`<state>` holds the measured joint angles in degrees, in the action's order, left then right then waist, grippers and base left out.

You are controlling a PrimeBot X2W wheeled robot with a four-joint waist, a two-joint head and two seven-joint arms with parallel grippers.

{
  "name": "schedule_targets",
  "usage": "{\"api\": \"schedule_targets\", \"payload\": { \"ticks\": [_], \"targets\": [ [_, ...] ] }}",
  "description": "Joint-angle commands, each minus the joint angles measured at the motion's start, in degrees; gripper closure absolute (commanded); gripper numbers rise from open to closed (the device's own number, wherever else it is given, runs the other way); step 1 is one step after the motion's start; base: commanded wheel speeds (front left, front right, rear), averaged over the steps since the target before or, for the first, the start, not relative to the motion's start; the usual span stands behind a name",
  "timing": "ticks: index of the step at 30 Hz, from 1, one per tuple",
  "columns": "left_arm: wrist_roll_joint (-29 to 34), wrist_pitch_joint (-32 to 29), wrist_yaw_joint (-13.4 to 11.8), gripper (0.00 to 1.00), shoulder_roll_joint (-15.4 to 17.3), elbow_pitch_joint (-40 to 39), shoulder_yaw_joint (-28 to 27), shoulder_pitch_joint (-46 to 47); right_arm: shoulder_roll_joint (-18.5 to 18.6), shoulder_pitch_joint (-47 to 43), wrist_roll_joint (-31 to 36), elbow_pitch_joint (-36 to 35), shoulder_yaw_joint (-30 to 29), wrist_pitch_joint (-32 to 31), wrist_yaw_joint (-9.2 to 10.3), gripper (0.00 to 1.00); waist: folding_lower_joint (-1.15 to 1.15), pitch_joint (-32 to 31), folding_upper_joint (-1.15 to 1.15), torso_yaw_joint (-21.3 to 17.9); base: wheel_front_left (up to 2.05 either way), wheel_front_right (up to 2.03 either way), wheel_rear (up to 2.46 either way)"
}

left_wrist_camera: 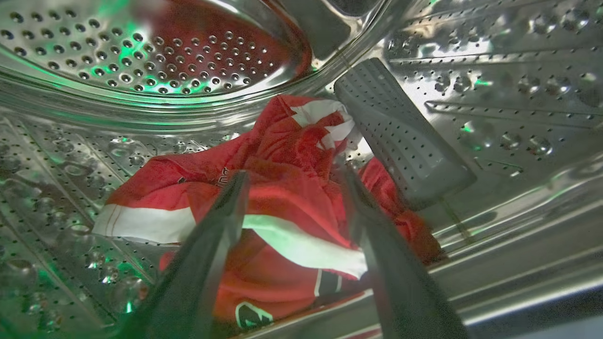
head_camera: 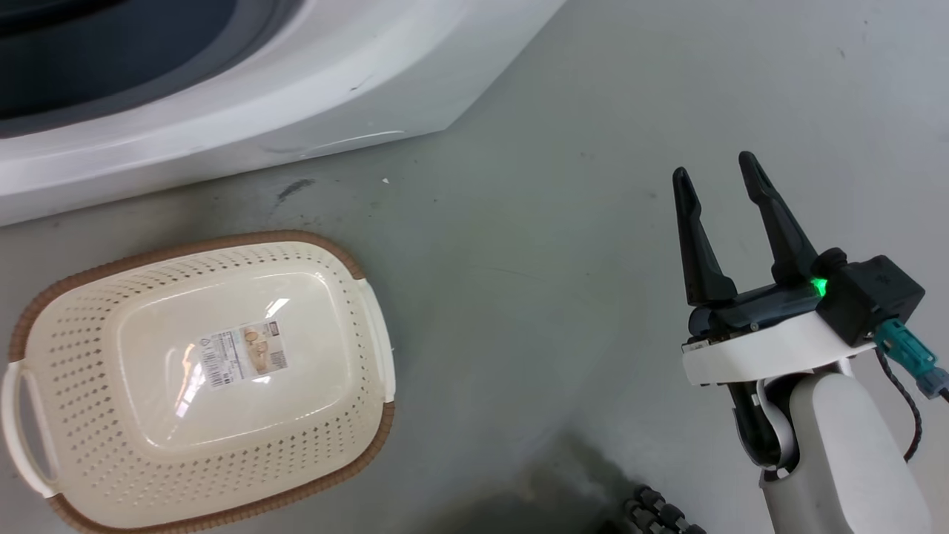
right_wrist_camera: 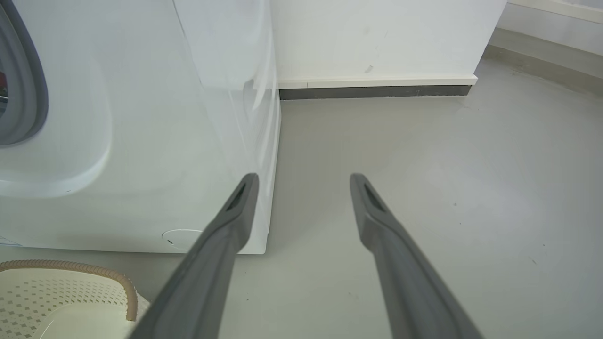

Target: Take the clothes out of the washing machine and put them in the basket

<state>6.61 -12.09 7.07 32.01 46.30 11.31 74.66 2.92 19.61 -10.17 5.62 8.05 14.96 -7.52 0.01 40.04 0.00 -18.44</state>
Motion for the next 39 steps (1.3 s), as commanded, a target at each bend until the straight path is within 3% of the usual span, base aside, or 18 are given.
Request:
{"api": "schedule_targets", "payload": {
  "ticks": [1, 13, 21, 22, 29, 39],
  "targets": [
    [0.27, -1.81, 0.25, 0.00, 0.85, 0.17, 0.70, 1.58, -0.09, 0.58, -0.32, -0.31, 0.13, 0.32, 0.05, 0.00, -0.01, 0.79, 0.00, -0.91, 0.00, 0.00, 0.00],
    [-7.04, -23.91, 0.36, 0.00, 9.27, -0.65, 11.59, 9.32, -0.12, 1.30, -2.91, -0.63, 1.74, 0.28, 0.05, 0.00, -0.01, 3.81, 0.00, -4.16, 0.00, 0.00, 0.00],
    [-12.66, -36.99, -0.05, 0.00, 14.19, -5.39, 11.78, 6.80, -0.11, 1.94, -4.37, -0.89, 2.90, 0.28, 0.05, 0.00, -0.01, 5.52, 0.00, -5.21, 0.00, 0.00, 0.00],
    [-13.38, -38.41, -1.40, 1.00, 15.33, -8.82, 11.08, 5.44, -0.10, 2.06, -4.67, -0.93, 3.15, 0.28, 0.06, 0.00, -0.01, 6.09, 0.00, -5.46, 0.00, 0.00, 0.00],
    [-12.86, -34.15, -6.45, 1.00, 16.45, -16.50, 9.91, 1.75, -0.10, 2.66, -4.61, -0.55, 3.08, 0.28, 0.05, 0.00, -0.01, 5.83, 0.00, -5.37, 0.00, 0.00, 0.00],
    [-13.96, -16.91, -12.30, 1.00, 12.38, -17.49, 9.40, -3.61, -0.09, 1.55, -2.13, -0.38, 1.13, 0.28, 0.05, 0.00, -0.01, 0.84, 0.00, -3.63, 0.00, 0.00, 0.00]
  ]
}}
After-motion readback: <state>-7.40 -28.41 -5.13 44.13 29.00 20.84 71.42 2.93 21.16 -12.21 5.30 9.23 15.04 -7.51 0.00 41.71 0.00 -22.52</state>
